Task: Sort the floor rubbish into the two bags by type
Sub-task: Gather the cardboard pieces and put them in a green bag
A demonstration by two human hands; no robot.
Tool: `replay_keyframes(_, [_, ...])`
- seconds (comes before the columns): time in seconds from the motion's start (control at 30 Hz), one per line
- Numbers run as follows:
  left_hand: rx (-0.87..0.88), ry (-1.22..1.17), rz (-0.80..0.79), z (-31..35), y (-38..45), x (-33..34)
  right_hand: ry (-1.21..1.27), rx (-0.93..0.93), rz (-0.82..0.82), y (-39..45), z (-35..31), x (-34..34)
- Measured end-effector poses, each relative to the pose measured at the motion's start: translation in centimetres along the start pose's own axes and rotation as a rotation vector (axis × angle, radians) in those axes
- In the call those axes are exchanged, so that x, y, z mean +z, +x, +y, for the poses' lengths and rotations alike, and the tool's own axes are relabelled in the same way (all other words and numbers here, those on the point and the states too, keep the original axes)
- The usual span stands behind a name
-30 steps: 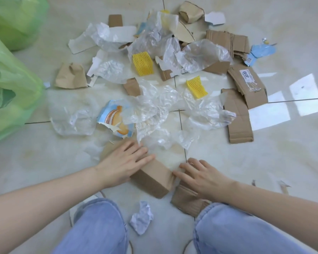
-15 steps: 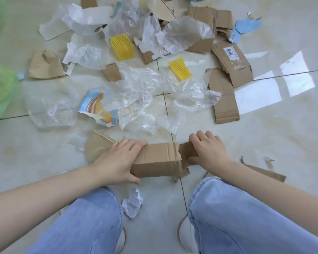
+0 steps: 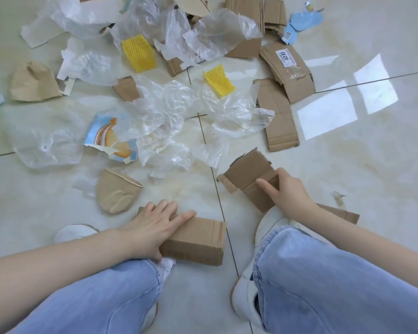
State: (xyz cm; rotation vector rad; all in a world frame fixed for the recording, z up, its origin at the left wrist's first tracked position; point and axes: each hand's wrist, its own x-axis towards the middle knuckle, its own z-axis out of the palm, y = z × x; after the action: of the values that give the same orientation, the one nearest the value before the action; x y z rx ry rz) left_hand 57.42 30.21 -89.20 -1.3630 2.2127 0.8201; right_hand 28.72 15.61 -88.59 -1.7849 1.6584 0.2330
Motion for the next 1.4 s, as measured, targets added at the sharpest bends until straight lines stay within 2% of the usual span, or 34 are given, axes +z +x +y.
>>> replay_keyframes(0.1, [-0.014,0.057,0.018,0.1,0.6,0.2,0.084,0.127,-0.023,0.7,0.7,0.0])
replay_keyframes(0.2, [-0.063,0.045,0.017,-0.1,1.4,0.0,0.124,0.159,-0.06,1.3,1.2,0.1])
replay_keyframes(0.47, [-0.234,-0.108,0.231,-1.2,3.6,-2.1,0.367,0.126,-0.083,2.0,1.6,-0.6])
replay_keyframes(0.57, [-0.221,-0.106,0.311,-1.3,4.3,-3.0,0.514,0.091,-0.01,2.1,1.7,-1.8])
replay_keyframes(0.67, [-0.204,-0.235,0.32,-0.8,4.5,-3.9,0.567,0.052,0.057,2.5,1.9,-3.8])
replay_keyframes(0.8, [-0.204,-0.462,0.206,0.1,4.3,-4.8,0.31,0.014,0.036,2.2,4.3,-5.7])
replay_keyframes(0.97, [-0.14,-0.499,0.057,0.6,4.1,-4.4,0.241,0.025,-0.027,0.7,7.6,-6.5])
replay_keyframes(1.1, [-0.074,-0.345,0.036,0.6,4.3,-3.5,0.178,0.047,-0.132,-0.5,9.5,-7.3])
replay_keyframes(1.23, [-0.028,-0.161,0.049,0.9,4.4,-3.5,-0.07,0.021,-0.326,-1.3,11.3,-7.4])
replay_keyframes(1.4, [-0.025,0.045,0.061,1.6,5.4,-3.8,-0.362,-0.067,-0.324,-2.2,12.5,-5.7])
